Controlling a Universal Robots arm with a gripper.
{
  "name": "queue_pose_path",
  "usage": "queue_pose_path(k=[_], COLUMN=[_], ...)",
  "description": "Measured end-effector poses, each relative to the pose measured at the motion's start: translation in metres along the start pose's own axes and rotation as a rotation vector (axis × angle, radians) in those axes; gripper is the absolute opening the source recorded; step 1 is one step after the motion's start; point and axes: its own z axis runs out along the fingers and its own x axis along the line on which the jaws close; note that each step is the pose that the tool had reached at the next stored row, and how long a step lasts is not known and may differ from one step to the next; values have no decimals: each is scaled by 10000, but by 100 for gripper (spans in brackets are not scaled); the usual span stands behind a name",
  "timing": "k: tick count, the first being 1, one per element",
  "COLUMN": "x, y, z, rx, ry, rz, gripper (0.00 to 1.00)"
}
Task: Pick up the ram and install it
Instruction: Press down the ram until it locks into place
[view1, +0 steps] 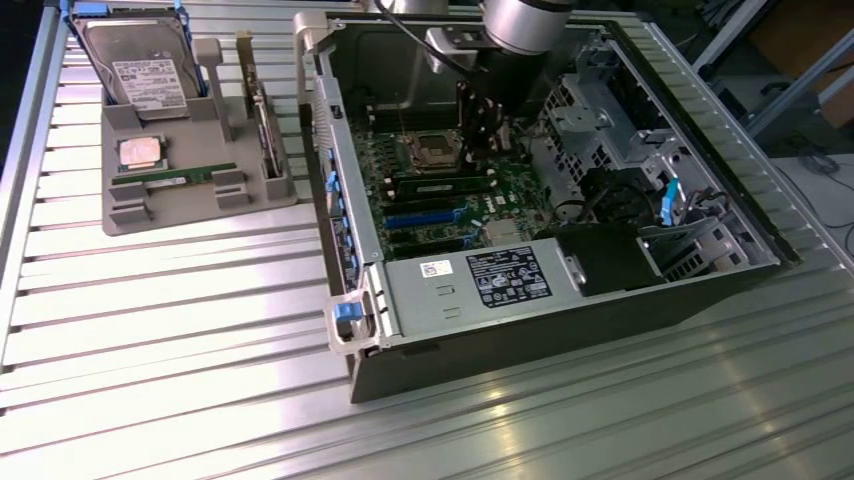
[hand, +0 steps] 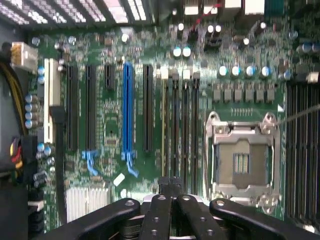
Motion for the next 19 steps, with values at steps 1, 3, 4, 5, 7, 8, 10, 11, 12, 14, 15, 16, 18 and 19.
queue_pose_path(k=[1, 3, 4, 5, 7, 8, 10, 11, 12, 14, 15, 16, 18, 19], x=[-1, -2, -3, -3, -4, -4, 19, 30, 41, 56, 61, 63, 63, 61], y=[93, 299, 390, 447, 601, 639, 681, 700, 720, 752, 756, 756, 753, 752], z=[6, 20, 26, 31, 44, 50, 70, 80, 90, 107, 123, 143, 175, 199], rx=[9, 29, 36, 40, 49, 49, 50, 50, 49, 50, 50, 49, 48, 50], ry=[1, 0, 0, 0, -11, -22, -35, -37, -37, -43, -45, -44, -42, -45], rz=[0, 2, 2, 3, 3, 2, 1, 2, 2, 2, 0, 2, 1, 1], gripper=[11, 11, 11, 11, 11, 11, 11, 11, 11, 11, 11, 11, 11, 11])
